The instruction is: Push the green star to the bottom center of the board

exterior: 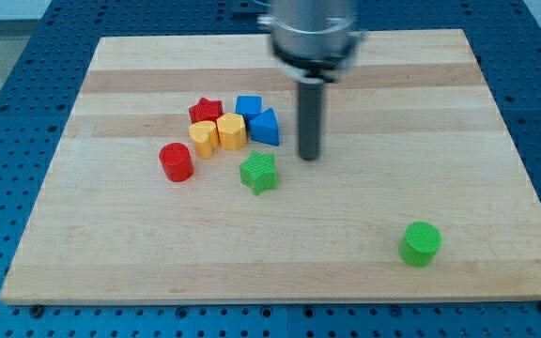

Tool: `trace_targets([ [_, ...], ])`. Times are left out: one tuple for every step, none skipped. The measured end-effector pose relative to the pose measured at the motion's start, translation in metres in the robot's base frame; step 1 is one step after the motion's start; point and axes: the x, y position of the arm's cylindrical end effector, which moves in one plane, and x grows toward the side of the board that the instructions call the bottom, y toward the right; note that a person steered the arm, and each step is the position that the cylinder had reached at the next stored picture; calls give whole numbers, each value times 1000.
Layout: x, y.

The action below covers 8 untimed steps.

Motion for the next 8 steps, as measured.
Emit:
trace_targets([
  [15,61],
  [6,43],
  [5,-14],
  [5,-96],
  [6,-149],
  [43,-143],
  [77,-126],
  [60,-158],
])
